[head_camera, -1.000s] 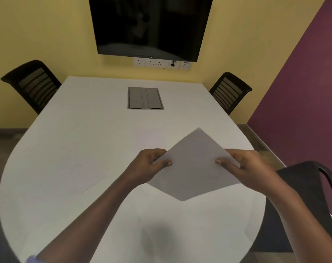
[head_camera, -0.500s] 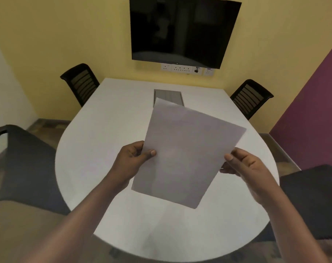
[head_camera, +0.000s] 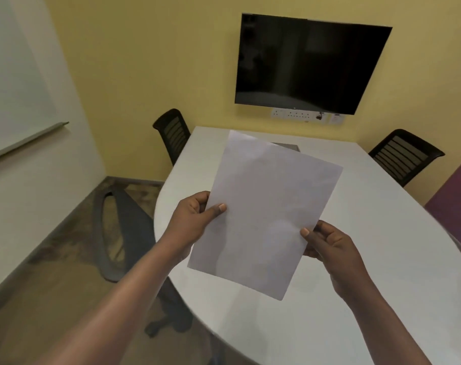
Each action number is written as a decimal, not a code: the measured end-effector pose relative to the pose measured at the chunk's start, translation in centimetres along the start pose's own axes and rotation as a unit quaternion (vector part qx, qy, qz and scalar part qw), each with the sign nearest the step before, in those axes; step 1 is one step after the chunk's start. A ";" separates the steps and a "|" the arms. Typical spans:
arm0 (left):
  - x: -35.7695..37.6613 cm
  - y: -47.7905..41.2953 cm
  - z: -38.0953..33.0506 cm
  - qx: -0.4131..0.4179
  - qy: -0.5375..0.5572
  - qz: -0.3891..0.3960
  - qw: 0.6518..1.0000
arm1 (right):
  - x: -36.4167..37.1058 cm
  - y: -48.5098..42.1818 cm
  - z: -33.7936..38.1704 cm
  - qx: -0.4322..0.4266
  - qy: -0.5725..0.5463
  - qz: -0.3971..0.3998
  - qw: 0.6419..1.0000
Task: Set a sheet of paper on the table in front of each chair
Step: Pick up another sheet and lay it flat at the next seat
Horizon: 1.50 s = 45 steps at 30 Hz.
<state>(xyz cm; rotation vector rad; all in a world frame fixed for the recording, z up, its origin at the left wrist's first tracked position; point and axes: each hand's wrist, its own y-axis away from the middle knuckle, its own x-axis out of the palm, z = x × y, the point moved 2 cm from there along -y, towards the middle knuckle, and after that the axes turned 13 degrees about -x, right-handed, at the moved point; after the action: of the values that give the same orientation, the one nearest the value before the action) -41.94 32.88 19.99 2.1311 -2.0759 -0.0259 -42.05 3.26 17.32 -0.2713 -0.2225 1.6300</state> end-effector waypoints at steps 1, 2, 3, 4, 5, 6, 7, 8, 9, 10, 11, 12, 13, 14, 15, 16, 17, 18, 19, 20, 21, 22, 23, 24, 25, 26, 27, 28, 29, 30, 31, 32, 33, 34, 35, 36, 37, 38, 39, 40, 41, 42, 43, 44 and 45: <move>-2.1 0.0 -0.4 0.000 -0.012 0.001 1.000 | 2.1 -0.1 -0.1 0.001 -0.007 -0.006 1.000; -4.3 0.1 -0.7 -0.003 -0.025 0.002 1.000 | 4.1 -0.2 -0.2 0.003 -0.015 -0.012 1.000; -6.4 0.2 -1.0 -0.006 -0.037 0.002 0.999 | 6.1 -0.4 -0.2 0.004 -0.026 -0.019 0.999; -8.4 0.3 -1.3 -0.009 -0.049 0.001 0.999 | 8.0 -0.5 -0.3 0.005 -0.037 -0.026 0.999; -10.3 0.4 -1.6 -0.012 -0.062 -0.002 0.998 | 9.9 -0.6 -0.4 0.008 -0.048 -0.034 0.998; -12.3 0.4 -1.9 -0.014 -0.076 -0.006 0.997 | 11.6 -0.8 -0.6 0.011 -0.058 -0.040 0.997; -14.1 0.3 -2.1 -0.015 -0.093 -0.012 0.995 | 13.2 -1.1 -0.8 0.016 -0.068 -0.046 0.996; -15.9 0.2 -2.2 -0.016 -0.112 -0.018 0.993 | 14.7 -1.4 -1.0 0.020 -0.077 -0.052 0.995; -17.6 -0.1 -2.3 -0.019 -0.128 -0.023 0.991 | 16.1 -1.9 -1.2 0.024 -0.084 -0.058 0.994; -19.2 -0.5 -2.4 -0.024 -0.140 -0.025 0.989 | 17.4 -2.4 -1.5 0.028 -0.091 -0.064 0.993; -20.8 -1.0 -2.3 -0.030 -0.150 -0.028 0.988 | 18.7 -3.1 -1.8 0.031 -0.096 -0.069 0.992; -22.3 -1.6 -2.3 -0.036 -0.157 -0.032 0.986 | 20.0 -3.8 -2.1 0.033 -0.100 -0.074 0.992; -23.8 -2.4 -2.2 -0.042 -0.162 -0.037 0.985 | 21.2 -4.5 -2.5 0.034 -0.104 -0.078 0.991; -25.3 -3.2 -2.1 -0.048 -0.165 -0.042 0.984 | 22.4 -5.2 -3.0 0.036 -0.107 -0.082 0.990; -26.8 -4.2 -1.9 -0.053 -0.169 -0.045 0.983 | 23.6 -5.9 -3.5 0.037 -0.112 -0.087 0.989; -28.2 -5.2 -1.9 -0.058 -0.175 -0.047 0.982 | 24.8 -6.7 -4.2 0.039 -0.117 -0.095 0.988; -29.7 -6.4 -1.8 -0.061 -0.183 -0.049 0.980 | 26.0 -7.7 -4.9 0.041 -0.121 -0.103 0.986; -31.2 -7.7 -1.9 -0.062 -0.193 -0.051 0.978 | 27.2 -8.7 -5.6 0.043 -0.126 -0.111 0.985; -32.7 -9.1 -2.0 -0.061 -0.201 -0.052 0.976 | 28.4 -9.8 -6.4 0.045 -0.129 -0.117 0.984; -34.1 -10.6 -2.2 -0.058 -0.209 -0.054 0.975 | 29.7 -11.0 -7.2 0.048 -0.131 -0.125 0.982; -35.3 -12.1 -2.5 -0.057 -0.216 -0.055 0.973 | 30.8 -12.1 -7.9 0.051 -0.133 -0.134 0.981; -36.5 -13.7 -2.8 -0.058 -0.223 -0.054 0.972 | 32.0 -13.3 -8.6 0.056 -0.136 -0.144 0.979; -37.7 -15.2 -3.1 -0.061 -0.226 -0.050 0.971 | 33.1 -14.5 -9.3 0.060 -0.139 -0.153 0.976; -38.8 -16.7 -3.4 -0.065 -0.228 -0.045 0.970 | 34.3 -15.6 -9.9 0.065 -0.143 -0.160 0.974; -39.9 -18.2 -3.8 -0.067 -0.231 -0.039 0.970 | 35.5 -16.7 -10.4 0.070 -0.149 -0.165 0.972; -41.0 -19.6 -4.3 -0.067 -0.235 -0.034 0.969 | 36.6 -17.9 -10.9 0.075 -0.154 -0.168 0.971; -42.1 -21.1 -4.6 -0.067 -0.238 -0.032 0.968 | 37.7 -18.9 -11.3 0.084 -0.156 -0.172 0.969; -43.2 -22.4 -4.9 -0.068 -0.239 -0.031 0.968 | 38.7 -19.9 -11.6 0.094 -0.159 -0.177 0.967; -44.2 -23.7 -5.2 -0.070 -0.238 -0.029 0.968 | 39.6 -20.9 -12.0 0.102 -0.163 -0.181 0.965; -45.1 -25.0 -5.4 -0.072 -0.237 -0.024 0.969 | 40.5 -21.9 -12.3 0.110 -0.168 -0.185 0.962; -45.9 -26.3 -5.5 -0.074 -0.238 -0.017 0.968 | 41.2 -22.8 -12.7 0.118 -0.171 -0.191 0.960; -46.7 -27.7 -5.6 -0.075 -0.240 -0.013 0.968 | 42.0 -23.8 -13.1 0.124 -0.170 -0.197 0.957; -47.5 -29.2 -5.7 -0.078 -0.241 -0.011 0.967 | 42.8 -24.8 -13.5 0.130 -0.168 -0.204 0.956; -48.4 -30.6 -5.7 -0.080 -0.238 -0.009 0.968 | 43.6 -25.7 -13.9 0.136 -0.166 -0.211 0.954; -49.3 -32.0 -5.6 -0.083 -0.230 -0.005 0.970 | 44.5 -26.5 -14.3 0.141 -0.166 -0.217 0.952; -50.1 -33.5 -5.5 -0.086 -0.221 0.000 0.971 | 45.4 -27.4 -14.8 0.146 -0.166 -0.223 0.949; -51.0 -35.0 -5.3 -0.091 -0.211 0.005 0.973 | 46.4 -28.3 -15.3 0.150 -0.166 -0.229 0.947; -51.9 -36.4 -5.1 -0.099 -0.197 0.012 0.975 | 47.4 -29.1 -15.7 0.153 -0.165 -0.237 0.945; -52.9 -37.9 -4.9 -0.106 -0.182 0.021 0.977 | 48.5 -30.1 -16.2 0.153 -0.165 -0.245 0.943; -54.0 -39.4 -4.7 -0.112 -0.164 0.033 0.980 | 49.7 -30.9 -16.7 0.152 -0.166 -0.253 0.941; -55.1 -41.0 -4.6 -0.117 -0.142 0.047 0.982 | 51.0 -31.9 -17.2 0.151 -0.167 -0.263 0.938; -56.2 -42.4 -4.5 -0.123 -0.118 0.061 0.984 | 52.3 -32.8 -17.6 0.151 -0.168 -0.274 0.935; -57.4 -43.8 -4.5 -0.130 -0.093 0.073 0.984 | 53.6 -33.7 -18.1 0.152 -0.170 -0.287 0.931; -58.5 -45.2 -4.6 -0.139 -0.067 0.085 0.984 | 54.9 -34.6 -18.4 0.151 -0.175 -0.297 0.926; -59.5 -46.3 -4.6 -0.151 -0.044 0.099 0.983 | 56.1 -35.4 -18.7 0.152 -0.181 -0.306 0.922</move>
<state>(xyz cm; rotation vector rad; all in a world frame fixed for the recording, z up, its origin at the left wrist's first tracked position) 2.63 93.42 12.32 1.7695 -2.1608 -0.3897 -6.44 61.54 7.97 0.3220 -0.2944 1.0540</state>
